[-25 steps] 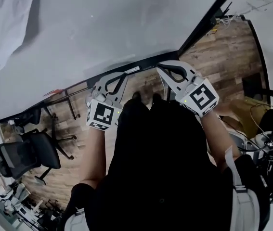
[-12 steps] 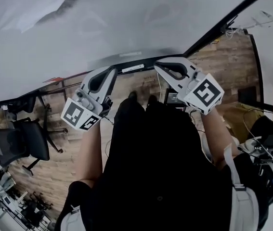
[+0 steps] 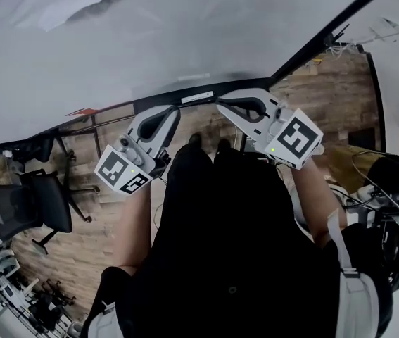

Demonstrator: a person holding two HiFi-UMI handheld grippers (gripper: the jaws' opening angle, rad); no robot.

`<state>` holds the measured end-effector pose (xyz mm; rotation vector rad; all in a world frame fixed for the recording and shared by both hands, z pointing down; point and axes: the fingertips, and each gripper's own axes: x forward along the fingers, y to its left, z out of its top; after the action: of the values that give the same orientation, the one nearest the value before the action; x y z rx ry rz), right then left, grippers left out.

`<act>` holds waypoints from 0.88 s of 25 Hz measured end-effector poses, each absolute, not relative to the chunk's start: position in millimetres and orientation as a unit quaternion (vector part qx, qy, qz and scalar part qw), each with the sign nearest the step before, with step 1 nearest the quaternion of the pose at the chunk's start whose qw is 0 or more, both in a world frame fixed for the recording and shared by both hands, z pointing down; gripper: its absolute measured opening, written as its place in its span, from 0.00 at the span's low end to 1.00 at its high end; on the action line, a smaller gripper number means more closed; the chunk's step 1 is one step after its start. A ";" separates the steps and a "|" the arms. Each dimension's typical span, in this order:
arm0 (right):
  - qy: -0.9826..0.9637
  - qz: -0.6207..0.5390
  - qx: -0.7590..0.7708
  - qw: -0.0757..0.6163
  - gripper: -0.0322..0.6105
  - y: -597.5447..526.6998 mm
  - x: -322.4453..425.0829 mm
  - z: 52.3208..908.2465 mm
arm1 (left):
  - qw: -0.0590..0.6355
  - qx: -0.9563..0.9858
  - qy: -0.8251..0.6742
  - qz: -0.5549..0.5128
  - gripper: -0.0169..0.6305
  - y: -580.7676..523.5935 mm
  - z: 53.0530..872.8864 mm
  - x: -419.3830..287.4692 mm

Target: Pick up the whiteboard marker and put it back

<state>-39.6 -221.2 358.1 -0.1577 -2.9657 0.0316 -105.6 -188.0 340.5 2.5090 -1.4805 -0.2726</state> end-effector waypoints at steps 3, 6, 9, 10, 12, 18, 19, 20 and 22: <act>-0.994 0.011 -0.059 0.087 0.08 -209.4 -38.6 354.0 | 0.117 0.859 -0.492 -0.086 0.04 -182.3 340.4 -100.8; -0.995 0.011 -0.061 0.085 0.08 -201.2 -38.5 346.8 | 0.120 0.863 -0.484 -0.086 0.04 -174.7 333.6 -99.3; -0.994 0.010 -0.058 0.087 0.08 -195.1 -38.3 339.1 | 0.128 0.863 -0.481 -0.087 0.04 -167.7 330.0 -98.9; -0.994 0.010 -0.057 0.087 0.08 -194.3 -38.7 336.8 | 0.131 0.864 -0.479 -0.086 0.04 -166.4 329.3 -98.6; -0.995 0.010 -0.058 0.086 0.08 -196.4 -38.5 335.6 | 0.133 0.865 -0.476 -0.081 0.04 -167.8 330.2 -96.3; -0.995 0.015 -0.064 0.079 0.08 -200.4 -29.9 339.8 | 0.136 0.865 -0.477 -0.078 0.04 -174.8 335.7 -90.3; -0.995 0.016 -0.064 0.078 0.08 -200.7 -28.9 340.8 | 0.138 0.864 -0.477 -0.078 0.04 -175.5 337.2 -89.4; -0.995 0.016 -0.064 0.077 0.08 -201.4 -27.5 342.4 | 0.139 0.864 -0.477 -0.078 0.04 -176.4 339.0 -88.0; -0.995 0.017 -0.063 0.077 0.08 -204.6 -24.6 346.8 | 0.140 0.864 -0.477 -0.077 0.04 -179.0 343.2 -85.0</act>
<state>-24.6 -204.6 346.8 -0.1899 -2.9812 0.0513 -85.0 -179.0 343.2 2.4971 -1.3790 -0.2222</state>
